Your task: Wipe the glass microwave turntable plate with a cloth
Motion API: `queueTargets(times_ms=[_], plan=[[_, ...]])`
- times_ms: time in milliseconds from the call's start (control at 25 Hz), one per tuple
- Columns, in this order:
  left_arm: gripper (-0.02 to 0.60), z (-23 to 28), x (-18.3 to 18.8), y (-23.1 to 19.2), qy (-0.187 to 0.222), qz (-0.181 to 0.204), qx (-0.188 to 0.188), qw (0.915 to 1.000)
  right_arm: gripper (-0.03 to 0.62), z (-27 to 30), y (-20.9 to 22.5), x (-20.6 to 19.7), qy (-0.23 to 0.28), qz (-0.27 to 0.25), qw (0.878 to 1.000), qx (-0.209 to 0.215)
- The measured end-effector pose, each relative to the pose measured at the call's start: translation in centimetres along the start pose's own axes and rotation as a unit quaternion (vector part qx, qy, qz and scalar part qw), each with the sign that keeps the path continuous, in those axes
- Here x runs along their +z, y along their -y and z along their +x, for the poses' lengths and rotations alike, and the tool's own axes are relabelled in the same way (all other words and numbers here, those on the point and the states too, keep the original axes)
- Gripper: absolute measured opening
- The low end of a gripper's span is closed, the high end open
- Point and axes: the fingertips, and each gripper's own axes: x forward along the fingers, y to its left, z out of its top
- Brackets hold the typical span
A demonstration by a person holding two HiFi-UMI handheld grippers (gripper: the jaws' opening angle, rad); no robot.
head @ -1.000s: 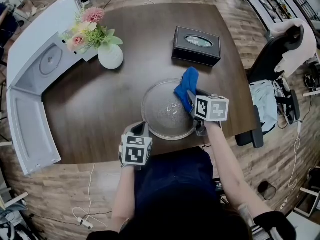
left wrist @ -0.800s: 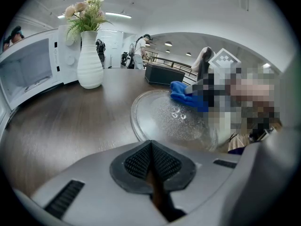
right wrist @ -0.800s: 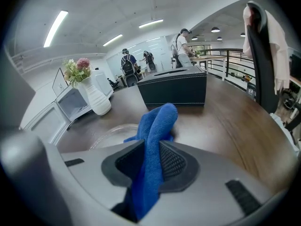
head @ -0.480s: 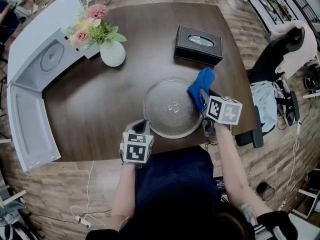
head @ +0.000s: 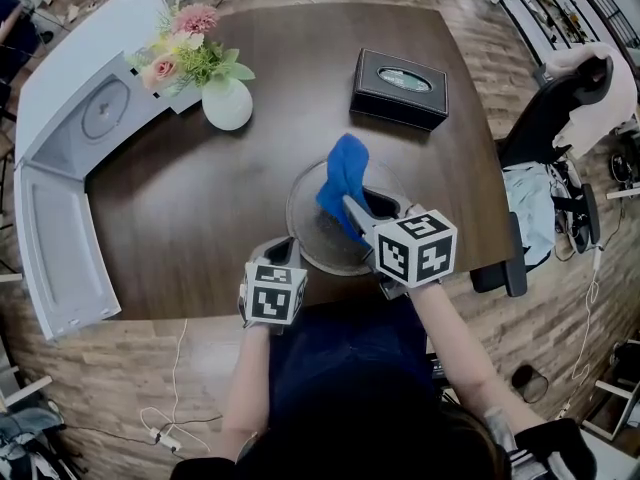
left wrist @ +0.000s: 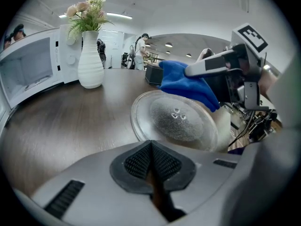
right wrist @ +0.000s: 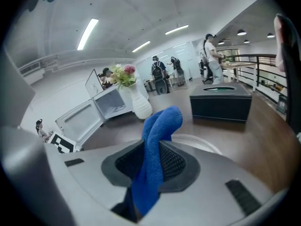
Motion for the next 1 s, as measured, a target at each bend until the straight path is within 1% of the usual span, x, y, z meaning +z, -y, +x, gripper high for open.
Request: queueTargets(times_ms=[80, 200, 440, 560, 720, 1000], plan=[[0.005, 0.1, 0.1, 0.0, 0.005, 0.0, 0.0, 1.0, 0.078, 1.3, -2.0, -0.6, -0.012, -0.006, 1.0, 0.025], [0.005, 0.1, 0.0, 0.1, 0.001, -0.002, 0.0, 1.0, 0.078, 2.9, -4.0, -1.5, -0.029, -0.008, 0.998, 0.054], [0.005, 0.1, 0.0, 0.0, 0.0, -0.007, -0.003, 1.0, 0.078, 5.6, -6.1, -3.8, -0.068, -0.016, 0.994, 0.086], [0.005, 0.0, -0.1, 0.0, -0.003, -0.007, -0.002, 1.0, 0.079, 6.7, -6.7, -5.6, -0.093, -0.024, 0.991, 0.091], [0.005, 0.1, 0.0, 0.0, 0.001, -0.008, -0.002, 1.0, 0.078, 7.6, -6.6, -7.5, -0.116, -0.034, 0.989, 0.084], [0.005, 0.0, 0.0, -0.1, 0.001, -0.009, -0.003, 1.0, 0.08, 7.6, -5.5, -8.0, -0.126, -0.03, 0.988, 0.078]])
